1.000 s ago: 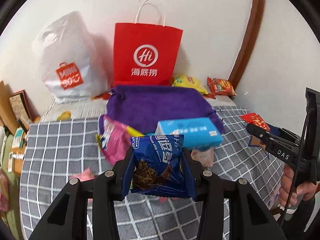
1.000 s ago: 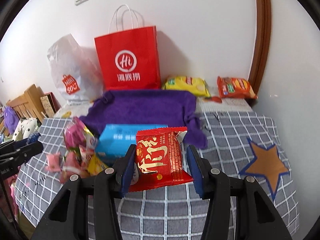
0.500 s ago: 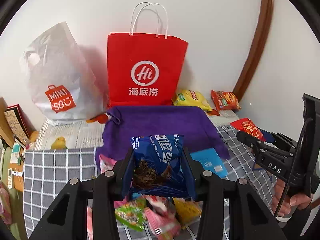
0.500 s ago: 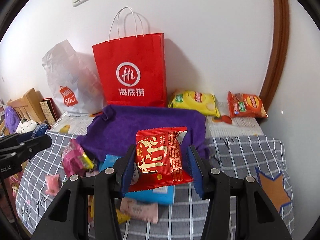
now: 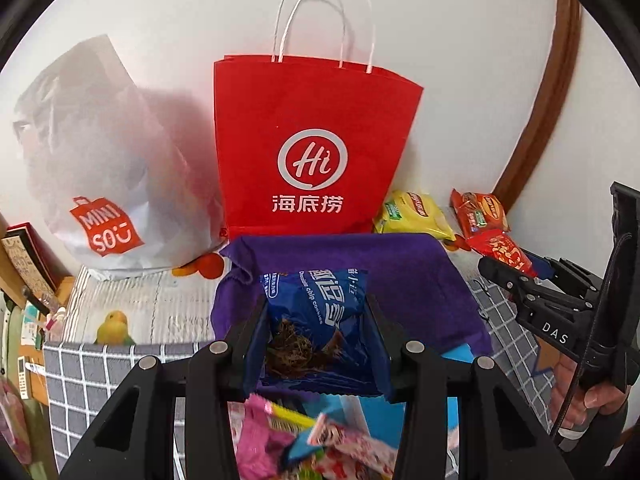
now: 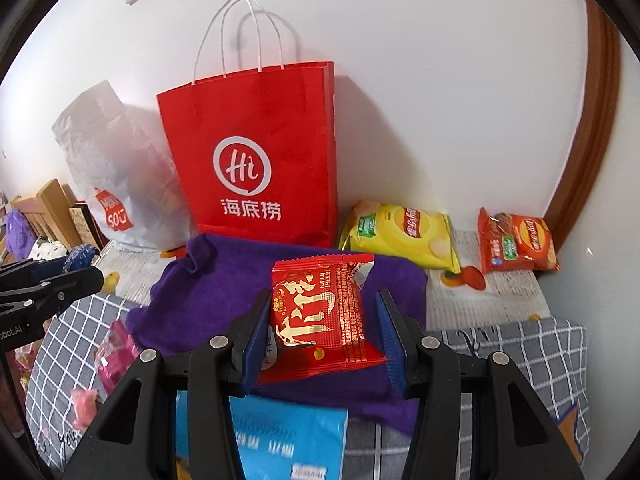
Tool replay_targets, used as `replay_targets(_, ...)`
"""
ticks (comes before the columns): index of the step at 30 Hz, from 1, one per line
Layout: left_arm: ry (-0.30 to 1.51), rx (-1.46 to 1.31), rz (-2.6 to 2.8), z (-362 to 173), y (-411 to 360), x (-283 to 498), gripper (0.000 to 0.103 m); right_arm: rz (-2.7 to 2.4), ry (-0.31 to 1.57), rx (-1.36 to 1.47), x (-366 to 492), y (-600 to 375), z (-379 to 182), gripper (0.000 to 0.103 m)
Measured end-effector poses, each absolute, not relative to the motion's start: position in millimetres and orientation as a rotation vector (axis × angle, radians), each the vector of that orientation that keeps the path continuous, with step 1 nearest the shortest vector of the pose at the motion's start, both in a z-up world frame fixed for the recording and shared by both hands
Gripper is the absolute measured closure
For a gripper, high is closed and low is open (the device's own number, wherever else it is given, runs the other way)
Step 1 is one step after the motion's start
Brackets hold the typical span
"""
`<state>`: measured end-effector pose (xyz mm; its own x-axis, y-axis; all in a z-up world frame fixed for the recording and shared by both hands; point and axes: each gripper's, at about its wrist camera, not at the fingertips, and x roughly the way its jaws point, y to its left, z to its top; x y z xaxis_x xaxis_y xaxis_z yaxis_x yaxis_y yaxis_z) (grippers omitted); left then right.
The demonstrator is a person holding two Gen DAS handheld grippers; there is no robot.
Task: Organize snacks
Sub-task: 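Lift and carry the blue bag with left tool while right tool carries red packet to purple towel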
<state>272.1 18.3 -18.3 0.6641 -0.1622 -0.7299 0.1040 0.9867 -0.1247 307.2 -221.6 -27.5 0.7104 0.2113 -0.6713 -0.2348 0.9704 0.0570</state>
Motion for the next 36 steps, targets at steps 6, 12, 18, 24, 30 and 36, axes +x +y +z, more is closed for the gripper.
replay_targets(6,0.862,-0.080,-0.148,-35.4,22.0,303.6,0.061,0.254,0.752,-0.039,337.9,-218.6,-37.7,0.053)
replay_targets(12,0.886,-0.089,-0.141,-54.4,25.8,328.9,0.061,0.266,0.794,-0.027,367.8,-216.1,-58.2,0.053)
replay_targets(18,0.930,-0.092,-0.138,-79.4,29.3,351.3,0.061,0.278,0.828,-0.048,386.3,-212.1,-79.3,0.053)
replay_targets(24,0.988,-0.065,-0.126,-102.8,27.5,364.9,0.061,0.287,0.896,-0.058,402.0,-212.6,-109.0,0.053)
replay_targets(30,1.022,-0.067,-0.112,-115.6,30.5,369.7,0.061,0.280,0.957,-0.055,411.4,-217.8,-129.8,0.053)
replay_targets(36,1.040,-0.067,-0.109,-120.7,31.1,372.7,0.061,0.285,0.988,-0.061,414.9,-217.0,-139.7,0.053)
